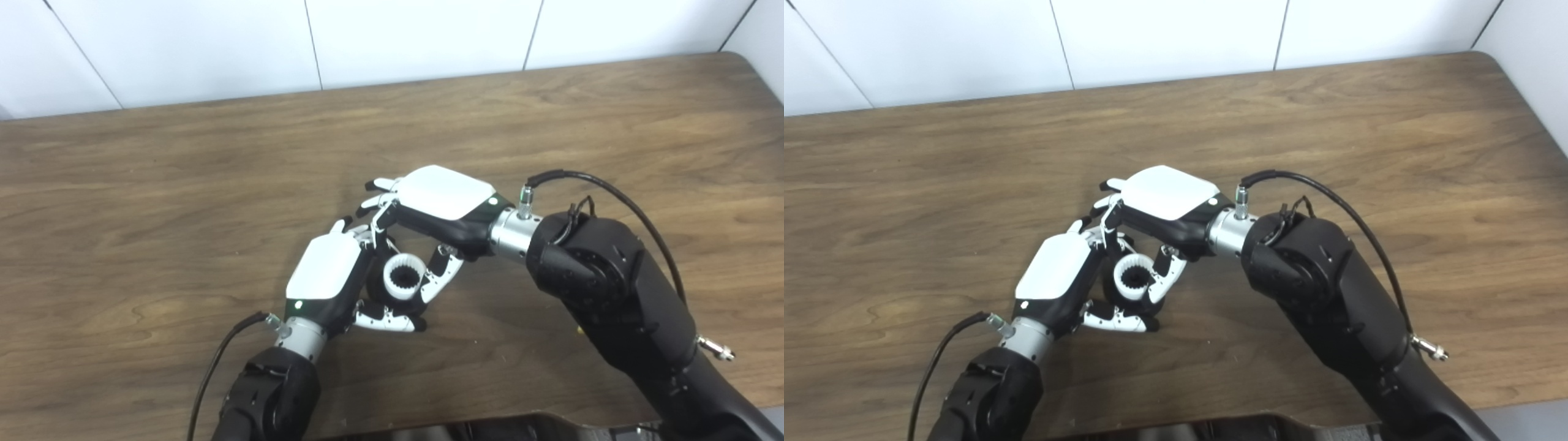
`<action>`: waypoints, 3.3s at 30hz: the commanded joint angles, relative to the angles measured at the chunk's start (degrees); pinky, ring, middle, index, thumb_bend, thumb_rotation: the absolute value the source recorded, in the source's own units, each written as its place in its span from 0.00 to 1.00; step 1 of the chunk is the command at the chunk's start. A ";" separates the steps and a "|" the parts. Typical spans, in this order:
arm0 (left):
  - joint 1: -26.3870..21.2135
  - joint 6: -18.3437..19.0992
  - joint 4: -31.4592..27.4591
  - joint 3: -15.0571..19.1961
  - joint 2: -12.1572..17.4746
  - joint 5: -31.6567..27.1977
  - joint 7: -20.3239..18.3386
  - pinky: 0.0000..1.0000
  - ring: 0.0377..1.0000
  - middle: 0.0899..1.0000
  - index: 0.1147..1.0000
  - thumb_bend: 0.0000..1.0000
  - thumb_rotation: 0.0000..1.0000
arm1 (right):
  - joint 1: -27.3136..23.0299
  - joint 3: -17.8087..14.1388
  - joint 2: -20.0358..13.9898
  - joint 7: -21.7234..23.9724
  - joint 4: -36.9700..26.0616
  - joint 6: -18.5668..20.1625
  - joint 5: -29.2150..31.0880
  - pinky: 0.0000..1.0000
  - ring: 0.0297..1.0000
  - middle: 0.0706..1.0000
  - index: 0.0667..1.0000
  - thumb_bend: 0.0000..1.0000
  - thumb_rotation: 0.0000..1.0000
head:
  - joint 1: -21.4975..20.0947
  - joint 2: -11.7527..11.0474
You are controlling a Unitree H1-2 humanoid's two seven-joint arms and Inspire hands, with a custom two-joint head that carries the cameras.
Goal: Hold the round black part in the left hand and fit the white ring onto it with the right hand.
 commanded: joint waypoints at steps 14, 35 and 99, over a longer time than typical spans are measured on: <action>-0.02 0.11 -0.14 -0.32 0.13 0.17 -1.08 1.00 0.87 0.76 0.42 0.52 0.05 | 0.09 -0.01 0.37 -2.56 0.51 -1.11 -0.42 0.93 0.97 0.86 0.45 0.52 0.13 | -0.20 0.45; -0.03 0.43 -0.45 -0.45 0.11 0.33 -1.62 1.00 0.88 0.76 0.42 0.52 0.05 | 0.65 0.22 0.45 -2.90 0.88 -0.69 -0.71 0.94 0.98 0.86 0.45 0.52 0.14 | -0.32 0.76; -0.65 0.68 0.62 0.38 0.40 -0.70 -1.72 1.00 0.89 0.76 0.42 0.52 0.05 | -0.62 -6.70 -1.30 -3.11 -2.74 -0.13 2.31 0.93 0.98 0.87 0.62 1.00 0.27 | -0.18 0.45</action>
